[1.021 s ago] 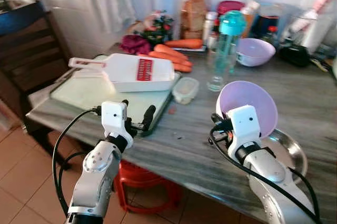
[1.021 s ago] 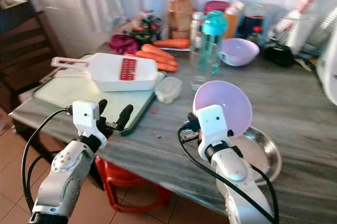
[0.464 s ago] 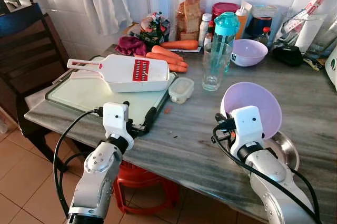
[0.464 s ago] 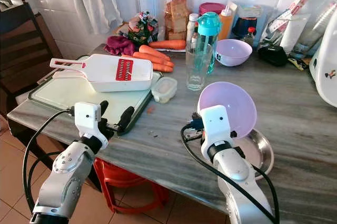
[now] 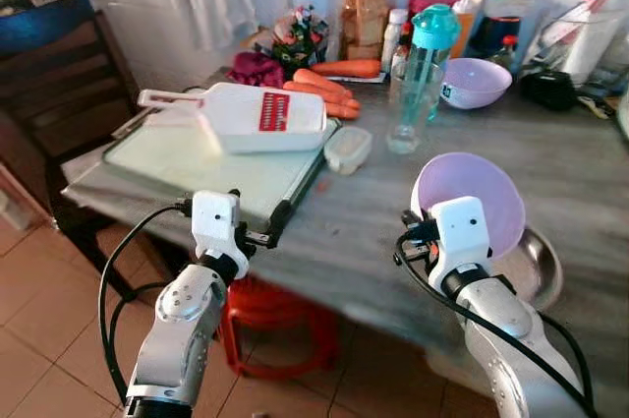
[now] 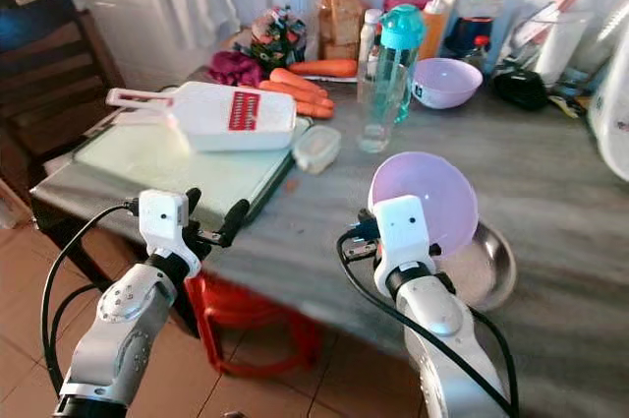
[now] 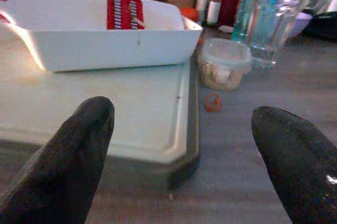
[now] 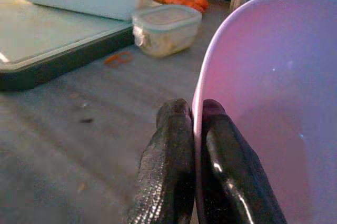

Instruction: Setting the table

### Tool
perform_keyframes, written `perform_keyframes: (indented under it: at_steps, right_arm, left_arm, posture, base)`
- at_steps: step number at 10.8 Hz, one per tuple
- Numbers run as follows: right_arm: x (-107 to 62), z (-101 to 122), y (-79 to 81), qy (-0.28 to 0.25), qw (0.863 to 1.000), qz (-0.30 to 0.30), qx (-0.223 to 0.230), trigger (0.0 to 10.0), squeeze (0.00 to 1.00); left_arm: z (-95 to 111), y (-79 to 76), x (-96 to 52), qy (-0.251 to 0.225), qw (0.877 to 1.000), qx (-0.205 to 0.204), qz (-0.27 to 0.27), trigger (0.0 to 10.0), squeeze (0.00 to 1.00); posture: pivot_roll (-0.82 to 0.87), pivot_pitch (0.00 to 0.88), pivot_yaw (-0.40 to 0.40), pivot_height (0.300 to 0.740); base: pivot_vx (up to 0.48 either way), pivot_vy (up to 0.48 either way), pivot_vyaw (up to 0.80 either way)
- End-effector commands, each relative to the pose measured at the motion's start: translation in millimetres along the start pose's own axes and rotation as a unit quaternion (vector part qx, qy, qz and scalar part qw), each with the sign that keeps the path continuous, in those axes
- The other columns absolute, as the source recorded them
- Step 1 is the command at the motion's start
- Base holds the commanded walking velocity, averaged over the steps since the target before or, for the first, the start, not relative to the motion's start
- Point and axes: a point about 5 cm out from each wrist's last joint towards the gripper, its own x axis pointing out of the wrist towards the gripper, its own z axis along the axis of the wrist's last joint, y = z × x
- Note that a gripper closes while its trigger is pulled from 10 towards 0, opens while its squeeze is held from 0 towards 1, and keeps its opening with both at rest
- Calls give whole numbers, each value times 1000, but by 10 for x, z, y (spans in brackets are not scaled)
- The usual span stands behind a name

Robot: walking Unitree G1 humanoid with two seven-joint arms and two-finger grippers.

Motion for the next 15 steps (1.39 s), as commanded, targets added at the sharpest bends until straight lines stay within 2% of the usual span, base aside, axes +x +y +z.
perform_keyframes:
  at_steps: [1, 5, 7, 11, 15]
  right_arm:
    - [6, 34, -11, -10, 1000, -7, -3, 10000, 0]
    - [4, 52, -49, -18, 999, -23, -14, 10000, 0]
    - [6, 49, -67, -21, 999, -32, -17, 10000, 0]
    - [10, 69, -70, -30, 998, -35, -31, 10000, 0]
    - [15, 81, -76, -36, 998, -38, -35, 10000, 0]
  left_arm:
    - [-5, 7, 4, 5, 1000, 6, -1, 10000, 0]
    - [22, -8, 22, -8, 1000, 7, -15, 10000, 0]
    - [54, -14, 33, -17, 999, -12, -37, 10000, 0]
    - [86, -174, 26, -35, 996, -28, -81, 10000, 0]
    - [80, -221, -1, -35, 993, -34, -105, 10000, 0]
  posture:
    - [-23, 0, 67, 740]
    - [-27, 0, 73, 740]
    - [-29, 0, 78, 740]
    - [-30, 0, 75, 740]
    - [-27, 0, 76, 740]
  base:
    - [-277, 0, 0]
    - [-133, 0, 0]
    - [0, 0, 0]
    - [0, 0, 0]
    - [377, 0, 0]
